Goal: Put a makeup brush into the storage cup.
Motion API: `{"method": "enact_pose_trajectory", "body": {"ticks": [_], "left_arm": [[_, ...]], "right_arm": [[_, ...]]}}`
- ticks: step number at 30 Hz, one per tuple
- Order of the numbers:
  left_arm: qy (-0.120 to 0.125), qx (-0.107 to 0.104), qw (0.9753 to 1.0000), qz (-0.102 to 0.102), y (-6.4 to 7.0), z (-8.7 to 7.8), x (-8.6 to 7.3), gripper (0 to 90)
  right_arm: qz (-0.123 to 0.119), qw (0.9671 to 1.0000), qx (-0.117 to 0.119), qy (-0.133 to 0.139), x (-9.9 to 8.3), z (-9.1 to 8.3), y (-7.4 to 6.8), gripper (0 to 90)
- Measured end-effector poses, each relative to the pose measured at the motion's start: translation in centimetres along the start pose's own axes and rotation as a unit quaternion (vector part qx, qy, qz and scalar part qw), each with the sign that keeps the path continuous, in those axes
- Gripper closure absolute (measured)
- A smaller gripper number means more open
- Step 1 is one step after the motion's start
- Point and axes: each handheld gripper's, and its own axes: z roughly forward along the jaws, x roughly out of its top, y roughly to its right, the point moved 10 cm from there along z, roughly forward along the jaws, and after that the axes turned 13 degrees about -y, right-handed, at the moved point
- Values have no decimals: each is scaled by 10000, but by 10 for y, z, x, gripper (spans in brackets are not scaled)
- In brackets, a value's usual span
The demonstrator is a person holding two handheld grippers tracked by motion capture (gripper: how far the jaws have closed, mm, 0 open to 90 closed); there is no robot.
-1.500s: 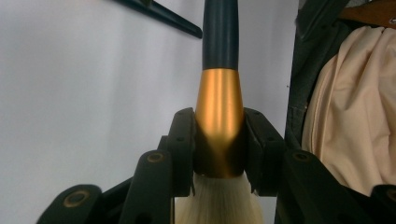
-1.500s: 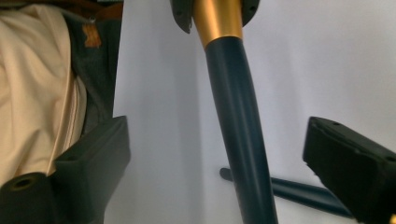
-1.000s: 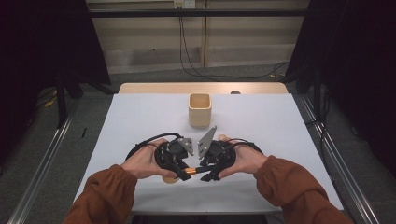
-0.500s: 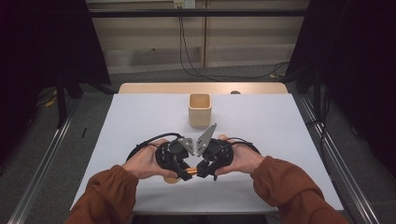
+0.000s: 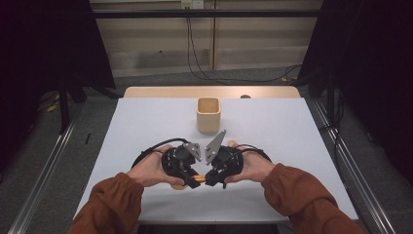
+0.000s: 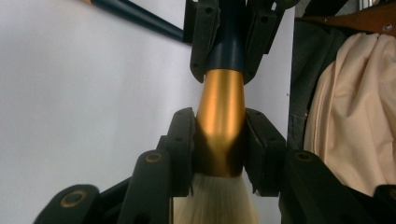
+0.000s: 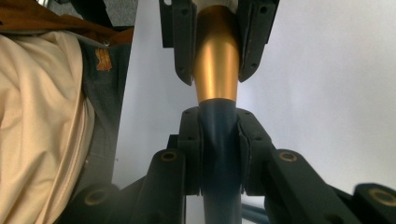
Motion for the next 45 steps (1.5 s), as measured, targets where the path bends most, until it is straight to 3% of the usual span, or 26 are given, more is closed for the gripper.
{"method": "enact_pose_trajectory", "body": {"ticks": [7,10,19,21,24,27,28,30,36,38,40,41,45], "left_arm": [[271,79,9995,-137,-2,-1,3,538],[471,164,9983,-301,-4,-1,5,464],[658,398,9958,-502,-10,-2,2,202],[794,577,9930,-664,-17,-5,0,136],[918,528,9907,-853,-21,-5,-5,79],[952,589,9890,-969,-25,-5,-12,55],[1055,561,9871,-1061,-25,-6,-13,55],[1111,647,9864,-1027,-26,-8,-17,54],[1278,733,9798,-1355,-32,-13,-28,37],[1243,764,9805,-1314,-32,-11,-33,37],[1267,798,9793,-1359,-32,-10,-36,37],[1375,814,9761,-1472,-32,-10,-37,37],[1443,942,9721,-1589,-34,-13,-44,37]], "right_arm": [[29,10000,12,33,0,-1,0,753],[85,10000,11,38,-1,-1,0,754],[211,9998,-13,41,-6,-2,4,753],[218,9998,-20,14,-8,-2,5,753],[344,9994,3,11,-12,-2,6,753],[418,9991,-28,33,-17,-3,8,753],[450,9990,-26,19,-18,-3,8,753],[557,9984,1,0,-23,-4,8,753],[724,9973,-61,68,-32,-7,12,753],[754,9971,-60,87,-34,-8,13,753],[818,9966,-78,84,-37,-9,13,753],[843,9963,-95,93,-39,-9,14,753],[961,9950,-162,205,-44,-8,17,753]]}}
